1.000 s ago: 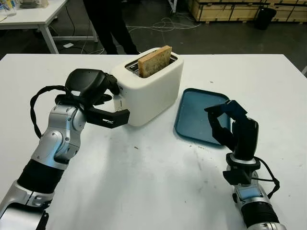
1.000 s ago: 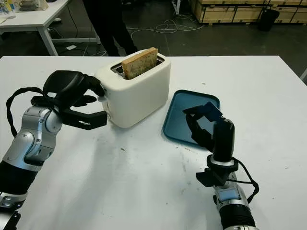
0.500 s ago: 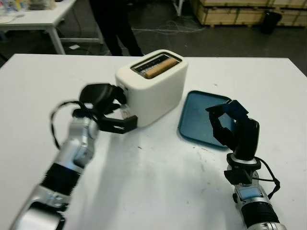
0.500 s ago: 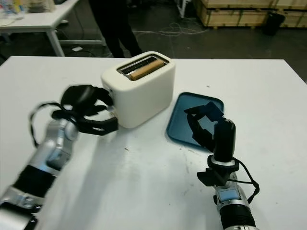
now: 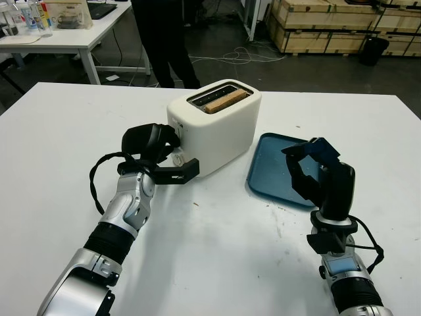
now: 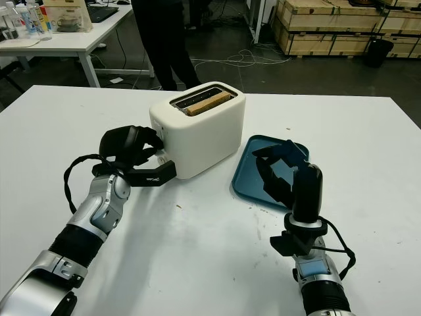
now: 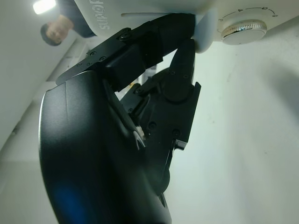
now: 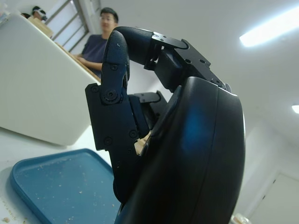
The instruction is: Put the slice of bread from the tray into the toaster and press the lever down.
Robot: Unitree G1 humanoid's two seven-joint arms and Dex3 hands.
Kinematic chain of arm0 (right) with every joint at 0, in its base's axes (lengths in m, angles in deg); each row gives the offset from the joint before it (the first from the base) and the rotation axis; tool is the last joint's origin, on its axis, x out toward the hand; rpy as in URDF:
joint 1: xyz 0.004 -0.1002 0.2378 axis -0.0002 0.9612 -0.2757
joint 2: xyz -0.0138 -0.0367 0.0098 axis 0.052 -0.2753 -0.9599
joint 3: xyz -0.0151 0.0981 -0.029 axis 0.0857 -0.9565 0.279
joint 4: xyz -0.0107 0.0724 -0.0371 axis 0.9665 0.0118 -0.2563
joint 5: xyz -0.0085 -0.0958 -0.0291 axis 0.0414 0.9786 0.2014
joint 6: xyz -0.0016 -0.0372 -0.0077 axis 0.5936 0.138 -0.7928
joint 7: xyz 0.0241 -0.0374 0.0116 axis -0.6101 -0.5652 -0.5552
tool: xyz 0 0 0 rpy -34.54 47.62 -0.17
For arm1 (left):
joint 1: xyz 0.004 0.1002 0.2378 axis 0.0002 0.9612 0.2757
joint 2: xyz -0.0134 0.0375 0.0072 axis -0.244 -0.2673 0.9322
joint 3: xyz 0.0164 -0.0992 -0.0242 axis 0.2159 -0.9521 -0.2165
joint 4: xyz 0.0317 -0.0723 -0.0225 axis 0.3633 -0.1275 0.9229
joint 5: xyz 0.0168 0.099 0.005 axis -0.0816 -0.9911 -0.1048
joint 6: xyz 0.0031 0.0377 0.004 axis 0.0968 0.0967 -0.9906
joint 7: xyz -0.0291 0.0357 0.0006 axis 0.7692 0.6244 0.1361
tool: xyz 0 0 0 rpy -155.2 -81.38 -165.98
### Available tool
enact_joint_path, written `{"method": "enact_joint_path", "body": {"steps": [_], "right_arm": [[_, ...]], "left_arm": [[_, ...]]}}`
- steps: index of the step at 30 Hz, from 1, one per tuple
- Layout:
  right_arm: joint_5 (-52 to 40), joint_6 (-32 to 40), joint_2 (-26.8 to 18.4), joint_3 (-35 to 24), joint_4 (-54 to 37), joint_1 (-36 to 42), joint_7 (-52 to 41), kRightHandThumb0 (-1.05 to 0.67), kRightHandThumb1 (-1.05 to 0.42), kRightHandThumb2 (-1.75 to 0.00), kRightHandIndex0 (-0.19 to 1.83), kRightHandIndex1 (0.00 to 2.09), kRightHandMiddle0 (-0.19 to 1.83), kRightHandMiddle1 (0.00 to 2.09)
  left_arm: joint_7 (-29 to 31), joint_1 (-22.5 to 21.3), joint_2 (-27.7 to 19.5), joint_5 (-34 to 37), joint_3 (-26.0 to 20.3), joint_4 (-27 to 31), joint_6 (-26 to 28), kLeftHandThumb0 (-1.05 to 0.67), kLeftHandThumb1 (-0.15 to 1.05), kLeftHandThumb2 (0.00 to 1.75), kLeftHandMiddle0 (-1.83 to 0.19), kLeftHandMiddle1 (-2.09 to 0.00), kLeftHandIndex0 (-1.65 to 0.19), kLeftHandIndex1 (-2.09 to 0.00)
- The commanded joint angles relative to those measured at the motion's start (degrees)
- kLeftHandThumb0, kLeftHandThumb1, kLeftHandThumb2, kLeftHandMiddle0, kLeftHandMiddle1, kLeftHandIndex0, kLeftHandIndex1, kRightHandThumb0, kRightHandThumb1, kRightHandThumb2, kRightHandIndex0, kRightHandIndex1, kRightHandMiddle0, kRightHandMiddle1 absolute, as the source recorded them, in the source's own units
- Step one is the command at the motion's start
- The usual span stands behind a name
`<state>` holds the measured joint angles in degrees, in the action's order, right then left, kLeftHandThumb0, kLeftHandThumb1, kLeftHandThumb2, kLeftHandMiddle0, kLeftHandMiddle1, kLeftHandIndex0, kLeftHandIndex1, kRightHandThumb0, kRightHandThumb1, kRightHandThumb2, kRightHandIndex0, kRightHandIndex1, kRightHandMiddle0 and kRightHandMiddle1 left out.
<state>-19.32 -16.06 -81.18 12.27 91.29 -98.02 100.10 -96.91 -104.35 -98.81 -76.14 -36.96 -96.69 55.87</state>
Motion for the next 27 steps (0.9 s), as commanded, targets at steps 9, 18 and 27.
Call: {"method": "enact_joint_path", "body": {"steps": [9, 18, 27], "right_arm": [[0.0, -0.7, -0.1, -0.1, 0.5, -0.4, 0.0, -0.45, -0.92, -0.35, 0.64, 1.70, 0.62, 1.18], [-1.1, -0.9, 0.1, 0.3, 0.6, -0.3, -0.8, -0.45, -0.92, -0.35, 0.64, 1.69, 0.61, 1.19], [-0.8, -0.3, 0.1, 0.4, -0.1, -0.4, -1.1, -0.45, -0.92, -0.35, 0.64, 1.70, 0.61, 1.20]], "left_arm": [[11.9, 10.4, 5.6, 4.2, 9.4, -3.9, -1.1, -0.21, 0.92, 0.41, -0.96, -0.25, -0.92, 0.00], [3.2, 16.9, 0.9, 7.3, 2.0, 24.9, -0.6, -0.15, 0.55, 1.11, -0.95, -1.73, -0.80, 0.00], [0.9, 18.1, 0.0, 4.4, 0.7, 32.6, 0.4, -0.16, 0.47, 1.12, -0.92, -1.75, -0.86, -0.03]]}}
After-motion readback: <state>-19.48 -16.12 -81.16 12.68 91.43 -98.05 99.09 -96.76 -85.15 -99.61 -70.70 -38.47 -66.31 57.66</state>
